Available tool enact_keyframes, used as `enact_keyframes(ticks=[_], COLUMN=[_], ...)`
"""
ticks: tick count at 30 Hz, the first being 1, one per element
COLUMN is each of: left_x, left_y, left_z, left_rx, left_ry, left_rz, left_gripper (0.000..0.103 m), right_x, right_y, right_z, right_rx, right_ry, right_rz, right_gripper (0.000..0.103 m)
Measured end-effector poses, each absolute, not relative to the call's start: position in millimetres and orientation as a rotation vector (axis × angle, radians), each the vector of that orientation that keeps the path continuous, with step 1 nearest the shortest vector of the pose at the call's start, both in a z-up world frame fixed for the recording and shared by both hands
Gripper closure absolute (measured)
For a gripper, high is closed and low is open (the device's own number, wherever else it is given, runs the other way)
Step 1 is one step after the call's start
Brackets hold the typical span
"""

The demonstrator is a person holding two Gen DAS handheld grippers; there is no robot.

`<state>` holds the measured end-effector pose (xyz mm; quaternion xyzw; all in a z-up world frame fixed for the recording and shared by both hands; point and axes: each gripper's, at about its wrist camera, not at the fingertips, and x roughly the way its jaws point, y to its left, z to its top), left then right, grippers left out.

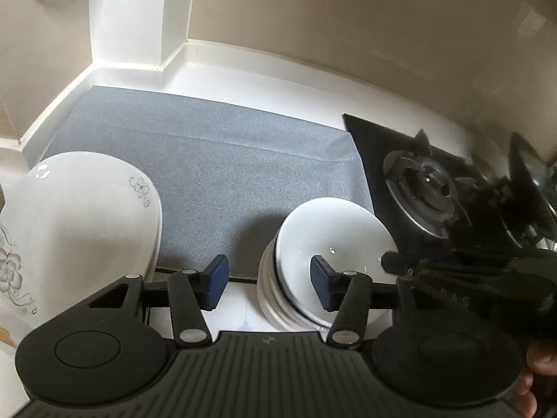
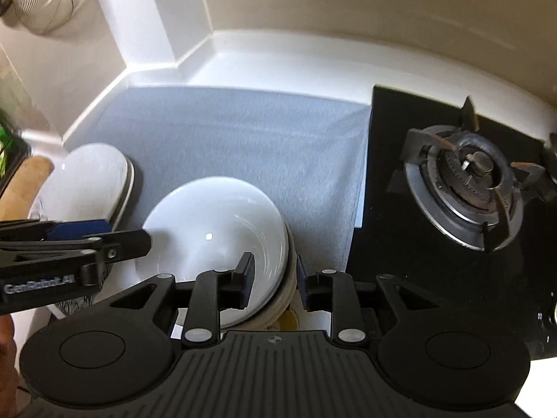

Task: Organize plates and bowls
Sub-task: 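Move the open left tool to the rim of the bowl stack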

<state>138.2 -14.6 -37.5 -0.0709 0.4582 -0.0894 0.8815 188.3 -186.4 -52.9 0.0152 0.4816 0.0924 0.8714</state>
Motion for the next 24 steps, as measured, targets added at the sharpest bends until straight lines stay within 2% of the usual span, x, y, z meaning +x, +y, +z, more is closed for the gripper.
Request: enact_keyframes(ticks=[3, 12, 16, 24], left_x=[127.3, 107.1, 98.2, 82.3], left_y=[-6.4, 33.9, 45.3, 53.6], left_z=[-33.9, -28.2, -30.9, -42.5], left_rx=[-0.131, -0.126, -0.143, -0.203], left_ry=[0.932, 0.882, 0.874, 0.885], left_rz=[-0.229, -0.276, -0.307, -0.349], left_gripper=[0.037, 0.030, 0.029, 0.029], right_x=[175.6, 139.3, 127.7, 104.0], right_y=[-184.4, -165.5, -150.9, -130.2], right_z=[-44.6, -30.7, -27.5, -24.6], right_rx=[0.068, 0.183, 0.173, 0.128], right_ry=[0.965, 0.891, 0.857, 0.871], right_rz=[0.153, 0.044, 0.025, -0.012], right_gripper=[0.074, 0.070, 0.067, 0.067])
